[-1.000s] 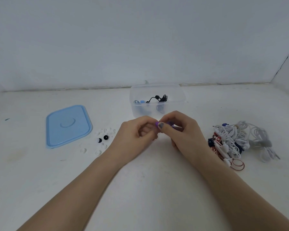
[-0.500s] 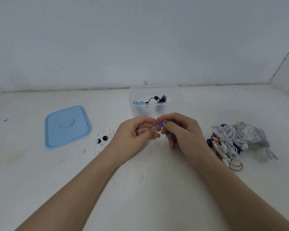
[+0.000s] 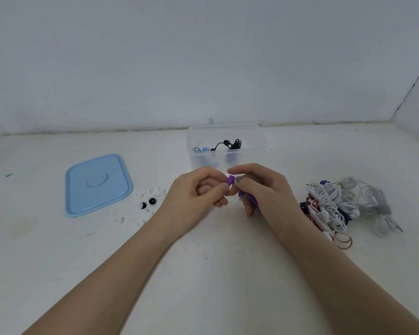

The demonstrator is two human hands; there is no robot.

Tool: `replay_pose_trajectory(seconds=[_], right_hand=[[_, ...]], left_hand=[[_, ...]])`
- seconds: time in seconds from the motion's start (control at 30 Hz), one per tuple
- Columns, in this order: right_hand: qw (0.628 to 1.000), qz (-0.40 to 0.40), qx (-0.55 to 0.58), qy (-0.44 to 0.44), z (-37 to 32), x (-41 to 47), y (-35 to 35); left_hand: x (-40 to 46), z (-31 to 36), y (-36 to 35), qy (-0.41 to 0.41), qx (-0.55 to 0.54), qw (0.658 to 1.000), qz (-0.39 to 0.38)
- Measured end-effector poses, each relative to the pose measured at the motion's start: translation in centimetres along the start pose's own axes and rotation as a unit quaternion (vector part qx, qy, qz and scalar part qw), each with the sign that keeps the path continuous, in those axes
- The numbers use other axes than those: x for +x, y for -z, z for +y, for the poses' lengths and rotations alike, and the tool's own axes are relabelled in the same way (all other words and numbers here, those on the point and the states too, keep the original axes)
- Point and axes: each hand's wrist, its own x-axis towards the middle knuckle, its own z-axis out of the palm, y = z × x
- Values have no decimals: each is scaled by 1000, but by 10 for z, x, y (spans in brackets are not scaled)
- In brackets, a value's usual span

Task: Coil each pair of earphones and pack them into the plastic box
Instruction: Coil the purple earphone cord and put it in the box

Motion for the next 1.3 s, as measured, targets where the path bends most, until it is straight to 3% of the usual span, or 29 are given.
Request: replay_pose_trajectory(seconds=[0.67,1.3], right_hand=[[999,-9,-32,23,5,1,-2],[1000,8,14,22,5,0,0]], left_hand=[[0,0,-1,-23,7,998,50],[-3,1,0,-46,-36,998,18]])
